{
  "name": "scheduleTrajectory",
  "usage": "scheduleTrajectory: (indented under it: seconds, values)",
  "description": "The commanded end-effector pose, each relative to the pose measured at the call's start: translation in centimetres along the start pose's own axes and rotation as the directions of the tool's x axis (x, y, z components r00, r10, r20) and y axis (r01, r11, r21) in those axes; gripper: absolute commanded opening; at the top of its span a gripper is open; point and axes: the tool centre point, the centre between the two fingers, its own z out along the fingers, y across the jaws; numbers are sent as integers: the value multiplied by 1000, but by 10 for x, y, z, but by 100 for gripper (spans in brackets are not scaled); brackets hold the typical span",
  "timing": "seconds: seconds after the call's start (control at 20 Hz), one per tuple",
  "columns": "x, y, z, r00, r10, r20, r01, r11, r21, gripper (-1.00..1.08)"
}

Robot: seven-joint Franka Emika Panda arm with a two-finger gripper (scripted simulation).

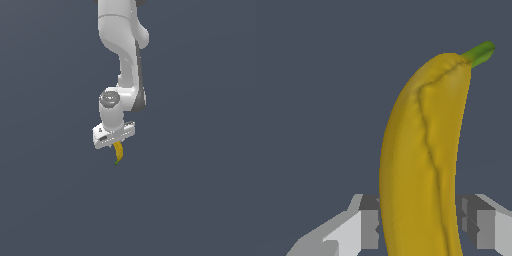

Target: Pick up the object and move it to a goal position.

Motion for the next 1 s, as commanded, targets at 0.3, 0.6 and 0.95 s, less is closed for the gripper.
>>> scheduleTrajectory:
  seconds: [0.3, 0.6, 0.95]
  values:
    - [-57, 58, -47, 1000, 2, -2, -2, 1000, -2, -100]
    - [-85, 88, -71, 1000, 3, -3, -3, 1000, -1, -100]
    - [-96, 101, -81, 1000, 3, -3, -3, 1000, -1, -100]
